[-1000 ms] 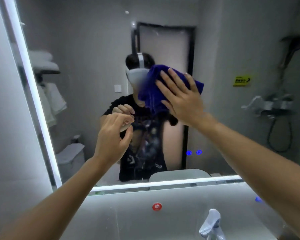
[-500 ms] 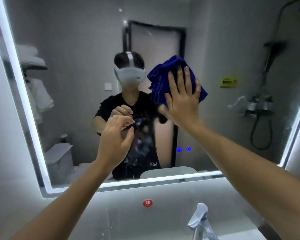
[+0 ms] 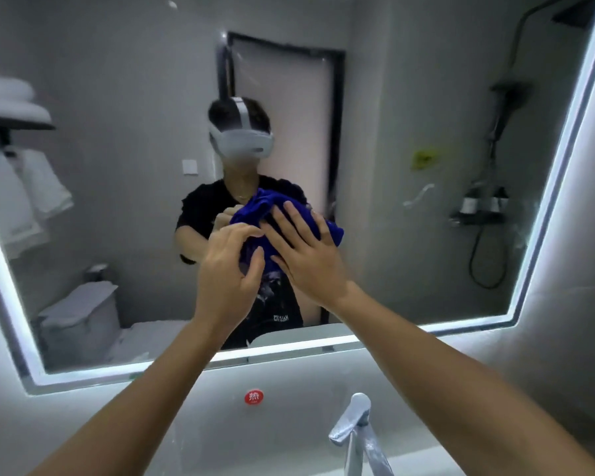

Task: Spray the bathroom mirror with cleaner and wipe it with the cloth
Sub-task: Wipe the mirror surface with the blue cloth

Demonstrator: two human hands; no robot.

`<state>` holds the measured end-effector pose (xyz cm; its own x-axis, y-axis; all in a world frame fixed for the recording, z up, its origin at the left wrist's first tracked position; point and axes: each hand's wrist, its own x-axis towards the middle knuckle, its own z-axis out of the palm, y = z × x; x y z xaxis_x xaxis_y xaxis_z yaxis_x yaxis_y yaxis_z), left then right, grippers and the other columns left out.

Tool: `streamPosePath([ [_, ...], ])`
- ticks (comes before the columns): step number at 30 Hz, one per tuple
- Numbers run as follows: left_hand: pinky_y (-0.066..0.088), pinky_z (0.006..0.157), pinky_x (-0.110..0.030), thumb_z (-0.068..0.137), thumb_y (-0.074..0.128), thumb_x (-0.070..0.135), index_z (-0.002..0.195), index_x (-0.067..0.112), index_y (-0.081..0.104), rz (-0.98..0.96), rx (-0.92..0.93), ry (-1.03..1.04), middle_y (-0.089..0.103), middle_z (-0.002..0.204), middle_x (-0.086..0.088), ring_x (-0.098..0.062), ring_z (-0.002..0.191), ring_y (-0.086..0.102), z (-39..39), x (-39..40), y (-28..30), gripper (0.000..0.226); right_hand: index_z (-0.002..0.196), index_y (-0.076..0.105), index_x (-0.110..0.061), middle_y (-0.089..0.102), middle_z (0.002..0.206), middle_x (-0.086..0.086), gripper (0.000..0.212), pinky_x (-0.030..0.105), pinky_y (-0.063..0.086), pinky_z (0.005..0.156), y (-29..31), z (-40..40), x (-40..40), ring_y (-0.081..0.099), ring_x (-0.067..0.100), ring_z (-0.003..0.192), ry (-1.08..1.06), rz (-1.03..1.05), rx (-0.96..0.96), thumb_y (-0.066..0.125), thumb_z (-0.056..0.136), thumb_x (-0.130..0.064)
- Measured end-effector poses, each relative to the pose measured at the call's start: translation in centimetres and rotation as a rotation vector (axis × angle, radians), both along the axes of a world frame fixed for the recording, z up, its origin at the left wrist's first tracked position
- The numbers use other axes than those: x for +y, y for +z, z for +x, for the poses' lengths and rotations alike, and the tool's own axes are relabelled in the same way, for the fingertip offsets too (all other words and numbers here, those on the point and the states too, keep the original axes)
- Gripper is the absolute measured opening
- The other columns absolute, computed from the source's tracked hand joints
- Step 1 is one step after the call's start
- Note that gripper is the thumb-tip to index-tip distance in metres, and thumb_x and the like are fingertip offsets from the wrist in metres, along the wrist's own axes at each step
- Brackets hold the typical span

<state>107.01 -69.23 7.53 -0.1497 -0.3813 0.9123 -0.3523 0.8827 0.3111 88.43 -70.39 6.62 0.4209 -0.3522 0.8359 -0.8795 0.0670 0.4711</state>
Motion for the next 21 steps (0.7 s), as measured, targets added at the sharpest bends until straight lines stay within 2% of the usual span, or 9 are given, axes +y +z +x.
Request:
streamPosePath([
  [4, 0.046, 0.093, -0.025, 0.092, 0.056, 0.017, 0.113, 0.011, 0.061, -0.103, 0.011, 0.090, 0.061, 0.113, -0.001, -0.014, 0.105, 0.052, -3.4, 1.3, 2.3, 0.022, 0.151, 0.038, -0.022, 0.033, 0.159, 0.002, 0.047, 0.049, 0.030, 0.117, 1.9, -3.1, -0.1, 0.026, 0.022, 0.149, 0.084, -0.034, 0.107, 0.043, 0.105, -0.033],
  [6, 0.039, 0.090, -0.014, 0.092, 0.057, 0.014, 0.111, 0.009, 0.061, -0.131, 0.017, 0.138, 0.061, 0.110, -0.003, -0.012, 0.100, 0.050, -5.3, 1.9, 2.7, 0.020, 0.151, 0.038, -0.023, 0.035, 0.158, 0.002, 0.047, 0.048, 0.031, 0.117, 3.9, -6.4, 0.4, 0.029, 0.021, 0.148, 0.105, -0.087, 0.103, 0.043, 0.106, -0.034],
  [8, 0.036, 0.086, -0.011, 0.089, 0.060, 0.011, 0.106, 0.008, 0.062, -0.145, 0.013, 0.176, 0.060, 0.105, -0.003, -0.014, 0.096, 0.050, -7.4, 2.5, 2.9, 0.017, 0.151, 0.038, -0.023, 0.036, 0.157, 0.003, 0.048, 0.048, 0.031, 0.117, 6.4, -10.9, 1.1, 0.031, 0.022, 0.147, 0.085, -0.155, 0.078, 0.042, 0.105, -0.036],
  [12, 0.044, 0.082, -0.029, 0.087, 0.059, 0.013, 0.102, 0.009, 0.063, -0.143, -0.024, 0.210, 0.062, 0.103, -0.003, -0.019, 0.096, 0.053, -12.2, 3.5, 2.9, 0.015, 0.153, 0.032, -0.021, 0.032, 0.159, 0.005, 0.053, 0.050, 0.026, 0.118, 11.3, -20.7, 3.2, 0.028, 0.024, 0.148, -0.002, -0.229, -0.072, 0.039, 0.104, -0.039],
  [17, 0.044, 0.082, -0.028, 0.088, 0.056, 0.018, 0.101, 0.009, 0.063, -0.127, -0.072, 0.203, 0.062, 0.102, -0.003, -0.019, 0.097, 0.053, -16.4, 4.5, 2.9, 0.018, 0.156, 0.022, -0.021, 0.023, 0.162, 0.007, 0.055, 0.052, 0.015, 0.119, 15.0, -26.0, 5.1, 0.019, 0.027, 0.151, -0.028, -0.234, -0.325, 0.029, 0.105, -0.040],
  [21, 0.041, 0.082, -0.019, 0.089, 0.055, 0.020, 0.100, 0.009, 0.062, -0.080, -0.046, 0.198, 0.063, 0.101, -0.003, -0.018, 0.096, 0.053, -17.9, 4.9, 2.4, 0.018, 0.156, 0.022, -0.021, 0.023, 0.162, 0.009, 0.056, 0.054, 0.015, 0.119, 13.6, -24.9, 4.9, 0.019, 0.029, 0.150, -0.047, -0.238, -0.316, 0.031, 0.104, -0.040],
])
